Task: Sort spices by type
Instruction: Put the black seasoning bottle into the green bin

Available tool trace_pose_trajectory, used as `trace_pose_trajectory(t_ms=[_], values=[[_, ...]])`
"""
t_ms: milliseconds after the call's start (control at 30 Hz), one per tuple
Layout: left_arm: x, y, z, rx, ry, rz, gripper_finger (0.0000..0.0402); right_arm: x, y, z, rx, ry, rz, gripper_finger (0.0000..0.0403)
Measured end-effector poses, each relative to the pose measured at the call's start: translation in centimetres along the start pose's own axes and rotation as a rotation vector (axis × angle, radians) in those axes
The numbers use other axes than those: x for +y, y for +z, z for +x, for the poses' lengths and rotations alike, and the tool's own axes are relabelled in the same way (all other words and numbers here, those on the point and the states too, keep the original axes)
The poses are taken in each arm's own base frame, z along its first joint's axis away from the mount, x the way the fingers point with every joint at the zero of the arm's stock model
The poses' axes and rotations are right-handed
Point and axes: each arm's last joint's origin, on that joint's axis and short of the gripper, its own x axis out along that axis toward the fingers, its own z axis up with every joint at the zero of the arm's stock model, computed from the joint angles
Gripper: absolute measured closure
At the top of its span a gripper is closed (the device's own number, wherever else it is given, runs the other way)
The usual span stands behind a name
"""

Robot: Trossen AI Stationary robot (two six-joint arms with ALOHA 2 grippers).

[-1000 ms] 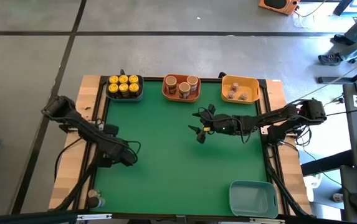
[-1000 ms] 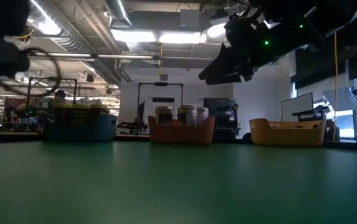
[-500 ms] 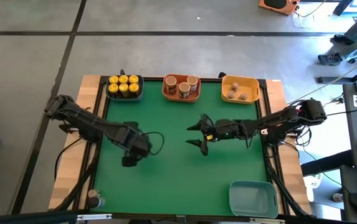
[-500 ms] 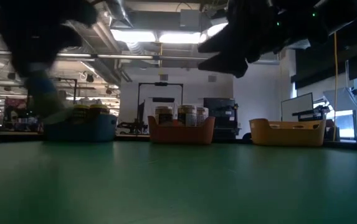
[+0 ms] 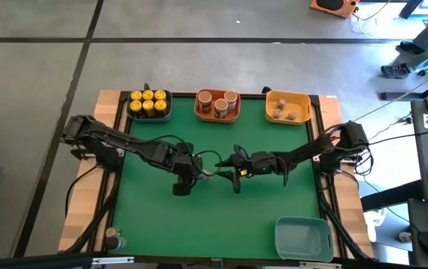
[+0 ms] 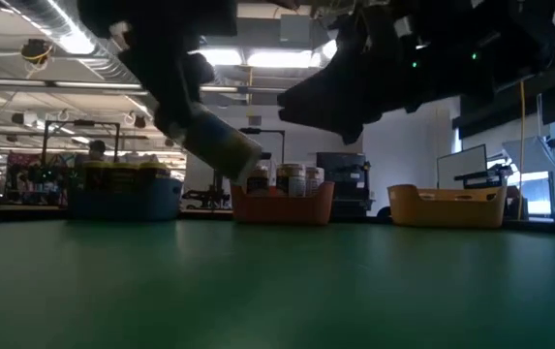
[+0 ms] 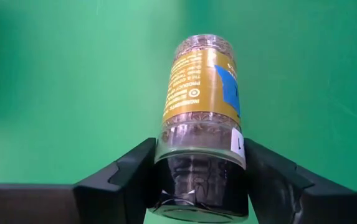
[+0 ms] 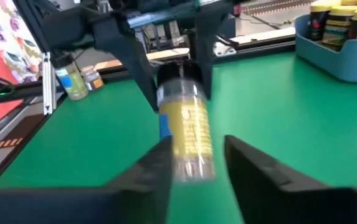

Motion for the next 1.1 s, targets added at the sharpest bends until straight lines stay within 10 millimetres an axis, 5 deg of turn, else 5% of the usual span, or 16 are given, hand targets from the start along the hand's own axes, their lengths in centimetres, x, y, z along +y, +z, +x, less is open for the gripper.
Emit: trace_pose_trajectory(t_ms=[167,333,1100], values=[[-0.1,0.5,0.9,-0.027,0.001,0.039,0.0192,-0.1,-1.0,1.2,0.013,-0.022,-0.009,0.0348],[-0.2,0.8,0.9,-0.059,0.011,0.062,0.0192,-0.2,-2.2,2.7,0.048,-0.029,-0.053,0.0395],[-0.6,1.6,0.9,-0.146,-0.001,0.028,0.0192,-0.7,-4.2,3.1,0.162,-0.085,-0.131,0.0375]])
